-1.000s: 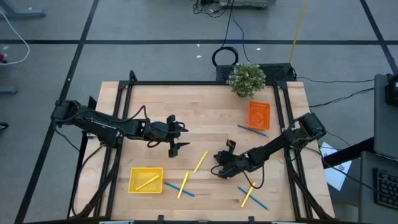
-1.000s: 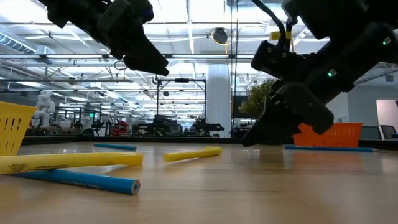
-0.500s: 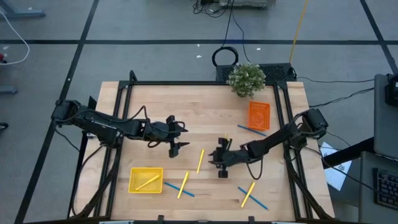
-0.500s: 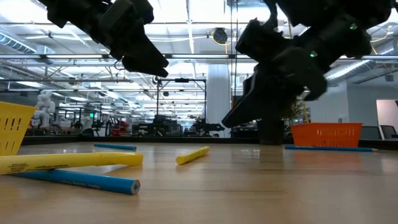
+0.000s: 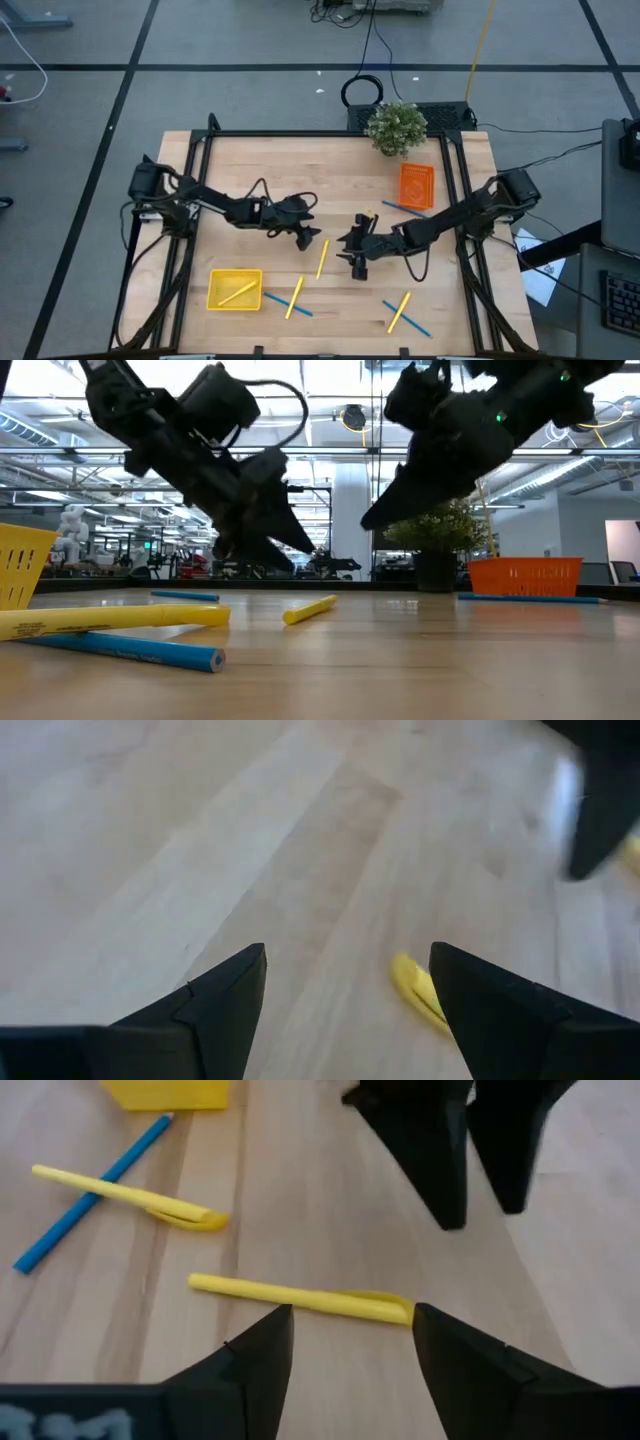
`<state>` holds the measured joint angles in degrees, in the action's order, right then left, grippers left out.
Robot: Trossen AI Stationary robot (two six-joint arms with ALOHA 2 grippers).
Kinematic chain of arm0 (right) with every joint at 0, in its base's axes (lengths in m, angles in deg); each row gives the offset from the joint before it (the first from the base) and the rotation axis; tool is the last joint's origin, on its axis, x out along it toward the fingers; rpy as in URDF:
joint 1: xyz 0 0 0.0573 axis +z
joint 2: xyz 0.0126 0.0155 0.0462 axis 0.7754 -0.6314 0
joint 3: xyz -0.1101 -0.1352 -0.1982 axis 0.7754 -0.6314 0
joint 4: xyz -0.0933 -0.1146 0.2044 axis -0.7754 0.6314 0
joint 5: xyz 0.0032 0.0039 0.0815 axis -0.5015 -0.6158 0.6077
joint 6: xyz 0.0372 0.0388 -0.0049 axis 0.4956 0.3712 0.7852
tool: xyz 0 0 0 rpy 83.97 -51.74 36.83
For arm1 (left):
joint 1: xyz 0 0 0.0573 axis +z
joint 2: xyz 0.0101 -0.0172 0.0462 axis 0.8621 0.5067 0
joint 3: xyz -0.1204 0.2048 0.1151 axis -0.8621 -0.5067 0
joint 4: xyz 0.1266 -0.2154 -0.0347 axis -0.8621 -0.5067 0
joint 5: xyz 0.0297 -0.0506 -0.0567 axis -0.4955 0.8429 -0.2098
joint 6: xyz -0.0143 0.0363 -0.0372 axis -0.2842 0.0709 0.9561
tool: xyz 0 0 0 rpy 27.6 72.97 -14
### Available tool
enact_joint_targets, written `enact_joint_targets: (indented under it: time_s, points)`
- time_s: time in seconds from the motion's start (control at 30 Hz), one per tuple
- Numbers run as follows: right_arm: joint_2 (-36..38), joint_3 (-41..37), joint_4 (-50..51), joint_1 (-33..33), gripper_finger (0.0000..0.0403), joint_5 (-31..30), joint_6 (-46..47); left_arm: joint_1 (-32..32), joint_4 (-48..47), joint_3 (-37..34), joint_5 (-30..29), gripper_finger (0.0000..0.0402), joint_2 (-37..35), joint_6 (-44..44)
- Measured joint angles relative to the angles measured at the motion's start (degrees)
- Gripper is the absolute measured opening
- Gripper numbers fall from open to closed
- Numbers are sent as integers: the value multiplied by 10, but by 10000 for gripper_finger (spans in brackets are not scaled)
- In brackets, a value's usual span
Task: Sort pens & pencils
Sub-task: Put the top left yellow ballpen into the yellow bin
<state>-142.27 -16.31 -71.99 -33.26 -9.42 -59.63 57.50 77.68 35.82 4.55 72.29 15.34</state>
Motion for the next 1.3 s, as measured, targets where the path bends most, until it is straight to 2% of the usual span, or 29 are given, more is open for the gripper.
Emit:
enact_joint_targets:
  time_s: [0.23,0.33,0.53,0.83,1.07,1.3]
  points:
    - [65,-28,16,8,176,-18,22,-22,4,22,-10,285,48,46]
    - [86,-51,1,9,172,-33,28,-43,-54,56,-38,285,60,45]
    - [112,-97,-40,9,171,-33,47,-87,-197,122,-136,285,74,64]
    - [116,-133,-109,9,171,-33,52,-118,-168,128,-170,285,89,88]
    - [116,-134,-126,9,171,-32,52,-107,-151,148,-160,285,133,91]
    - [116,-134,-126,9,171,-29,53,-105,-180,156,-160,284,138,87]
